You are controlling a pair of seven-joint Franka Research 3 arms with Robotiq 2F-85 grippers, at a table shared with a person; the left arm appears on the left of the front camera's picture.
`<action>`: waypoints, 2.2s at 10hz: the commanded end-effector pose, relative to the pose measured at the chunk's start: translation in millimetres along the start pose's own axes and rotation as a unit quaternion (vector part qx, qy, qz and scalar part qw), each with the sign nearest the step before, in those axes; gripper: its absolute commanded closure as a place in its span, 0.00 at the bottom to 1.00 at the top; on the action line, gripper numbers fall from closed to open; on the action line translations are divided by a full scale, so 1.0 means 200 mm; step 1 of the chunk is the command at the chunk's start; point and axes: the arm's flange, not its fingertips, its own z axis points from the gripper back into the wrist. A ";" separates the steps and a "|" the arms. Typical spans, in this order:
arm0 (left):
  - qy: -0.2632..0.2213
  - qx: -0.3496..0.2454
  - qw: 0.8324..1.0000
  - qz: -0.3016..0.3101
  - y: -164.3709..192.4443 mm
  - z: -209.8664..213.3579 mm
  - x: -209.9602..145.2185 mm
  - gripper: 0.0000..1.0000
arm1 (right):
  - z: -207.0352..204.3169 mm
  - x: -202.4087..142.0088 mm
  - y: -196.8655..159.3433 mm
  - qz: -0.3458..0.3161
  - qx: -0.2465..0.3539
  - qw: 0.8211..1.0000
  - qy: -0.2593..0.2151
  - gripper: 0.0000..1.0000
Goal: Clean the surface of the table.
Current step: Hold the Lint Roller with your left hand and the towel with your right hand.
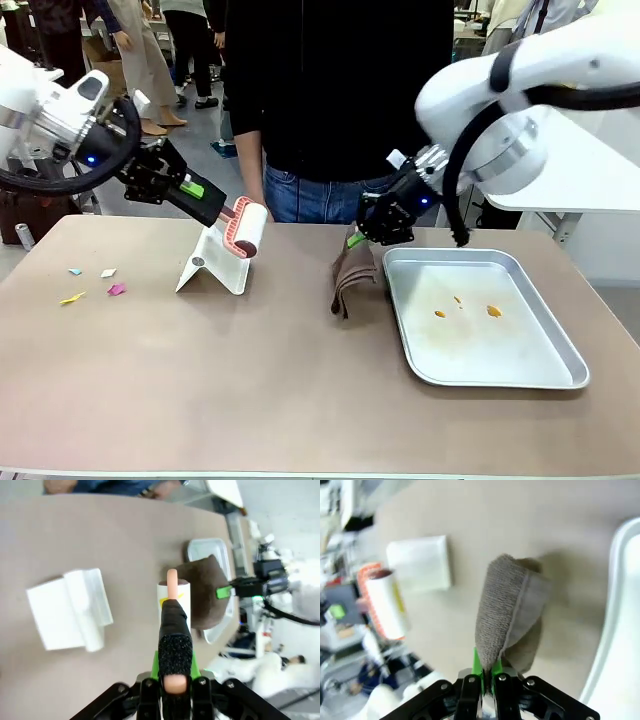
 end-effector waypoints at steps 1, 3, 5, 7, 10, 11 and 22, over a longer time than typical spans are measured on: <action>0.038 -0.082 0.996 -0.015 0.06 0.14 -0.04 1.00 | 0.15 -0.17 -0.20 0.071 0.112 0.987 0.087 1.00; 0.014 -0.148 0.989 0.018 0.14 0.34 -0.10 1.00 | 0.34 -0.30 -0.31 0.107 0.174 0.973 0.102 1.00; -0.056 -0.184 0.979 0.073 0.27 0.56 -0.17 1.00 | 0.54 -0.42 -0.46 0.130 0.233 0.960 0.088 1.00; -0.076 -0.239 0.961 0.117 0.44 0.75 -0.25 1.00 | 0.74 -0.52 -0.61 0.146 0.327 0.931 0.068 1.00; -0.091 -0.270 0.950 0.128 0.67 1.00 -0.48 1.00 | 1.00 -0.67 -0.76 0.072 0.440 0.894 -0.042 1.00; -0.058 -0.266 0.957 0.100 0.75 1.08 -0.57 1.00 | 1.08 -0.71 -0.82 0.050 0.463 0.882 -0.068 1.00; -0.070 -0.298 0.946 0.108 0.98 1.22 -0.82 1.00 | 1.21 -0.81 -1.03 0.012 0.460 0.880 -0.114 1.00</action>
